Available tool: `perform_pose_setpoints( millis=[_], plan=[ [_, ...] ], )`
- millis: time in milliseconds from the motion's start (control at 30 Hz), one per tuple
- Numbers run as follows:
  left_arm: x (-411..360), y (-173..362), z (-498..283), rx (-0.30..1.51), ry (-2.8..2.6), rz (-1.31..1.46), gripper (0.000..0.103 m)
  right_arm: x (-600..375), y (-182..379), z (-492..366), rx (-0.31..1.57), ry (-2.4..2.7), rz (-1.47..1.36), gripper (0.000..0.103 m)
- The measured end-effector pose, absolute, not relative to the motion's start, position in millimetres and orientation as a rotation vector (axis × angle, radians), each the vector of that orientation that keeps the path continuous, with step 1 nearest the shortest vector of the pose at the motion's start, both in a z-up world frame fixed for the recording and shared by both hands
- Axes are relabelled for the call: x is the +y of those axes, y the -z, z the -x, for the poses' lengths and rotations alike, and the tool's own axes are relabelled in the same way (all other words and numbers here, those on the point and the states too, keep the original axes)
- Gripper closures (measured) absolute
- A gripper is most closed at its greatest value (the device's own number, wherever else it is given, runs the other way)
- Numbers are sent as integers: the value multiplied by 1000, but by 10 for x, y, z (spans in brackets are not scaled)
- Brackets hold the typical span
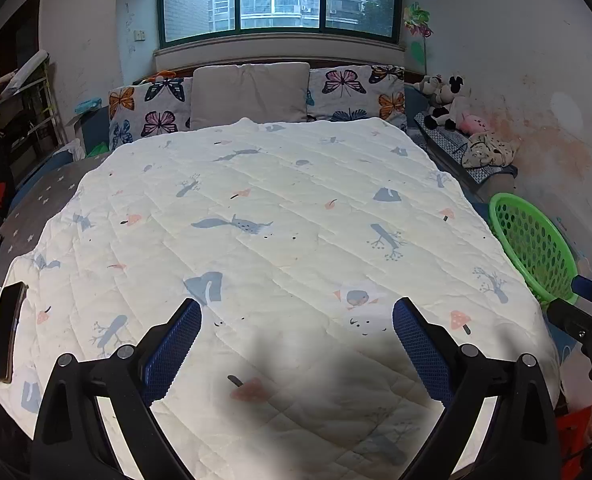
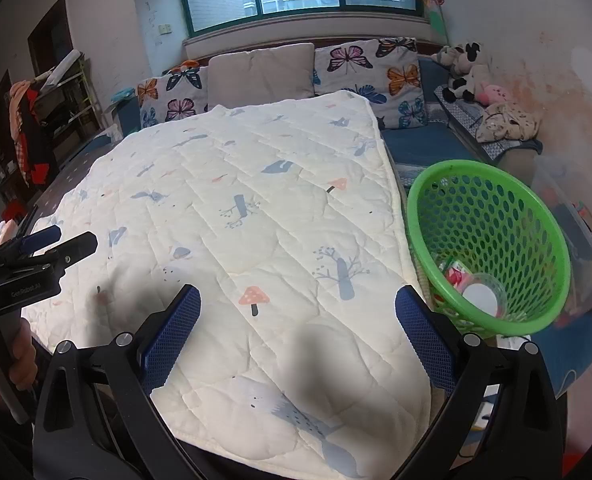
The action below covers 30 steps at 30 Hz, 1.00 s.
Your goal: Collect trash
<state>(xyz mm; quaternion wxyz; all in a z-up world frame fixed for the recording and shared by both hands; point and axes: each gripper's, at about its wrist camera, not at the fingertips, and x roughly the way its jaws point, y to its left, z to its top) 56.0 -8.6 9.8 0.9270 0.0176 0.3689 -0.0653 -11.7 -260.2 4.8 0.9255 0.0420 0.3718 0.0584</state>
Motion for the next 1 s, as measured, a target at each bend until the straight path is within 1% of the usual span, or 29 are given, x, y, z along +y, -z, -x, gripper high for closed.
perform_pose_setpoints(
  millis=[100,1000],
  plan=[
    [-71,-94,-551,754,129,-35,10,-2601,-47,117,763,-120,-86,4],
    [-36,-69,-518,755,122,-30,10,-2585,-29,101,770,-118,-91,4]
  ],
)
